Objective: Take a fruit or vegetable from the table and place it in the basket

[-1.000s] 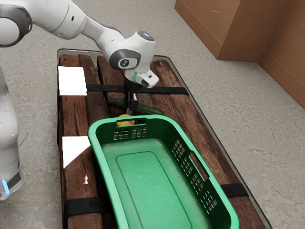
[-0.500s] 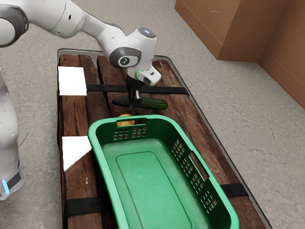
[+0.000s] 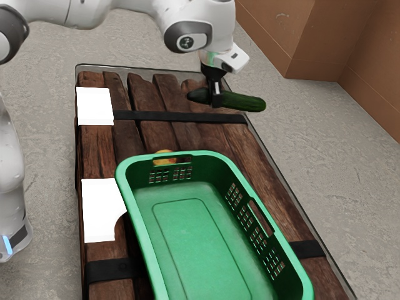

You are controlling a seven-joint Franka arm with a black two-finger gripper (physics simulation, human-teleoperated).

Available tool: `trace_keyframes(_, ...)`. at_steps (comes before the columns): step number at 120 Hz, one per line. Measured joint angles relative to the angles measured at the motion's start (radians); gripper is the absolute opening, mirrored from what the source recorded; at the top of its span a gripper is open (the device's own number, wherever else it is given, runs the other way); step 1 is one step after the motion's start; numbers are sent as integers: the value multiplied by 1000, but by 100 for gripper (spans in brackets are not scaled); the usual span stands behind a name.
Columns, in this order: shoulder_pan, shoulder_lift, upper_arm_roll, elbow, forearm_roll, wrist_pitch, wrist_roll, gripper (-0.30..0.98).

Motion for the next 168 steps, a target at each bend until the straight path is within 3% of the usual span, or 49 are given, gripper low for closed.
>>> trace_keyframes(24, -3, -1, -109, 35, -19, -49, -6, 22)
trace_keyframes(57, -6, -2, -326, 76, -61, -143, -52, 23)
trace_keyframes(131, -6, -1, -565, 104, -123, -241, -254, 24)
trace_keyframes(164, -7, 2, -624, 105, -167, -254, -347, 24)
trace_keyframes(168, -7, 2, -627, 105, -170, -254, -356, 31)
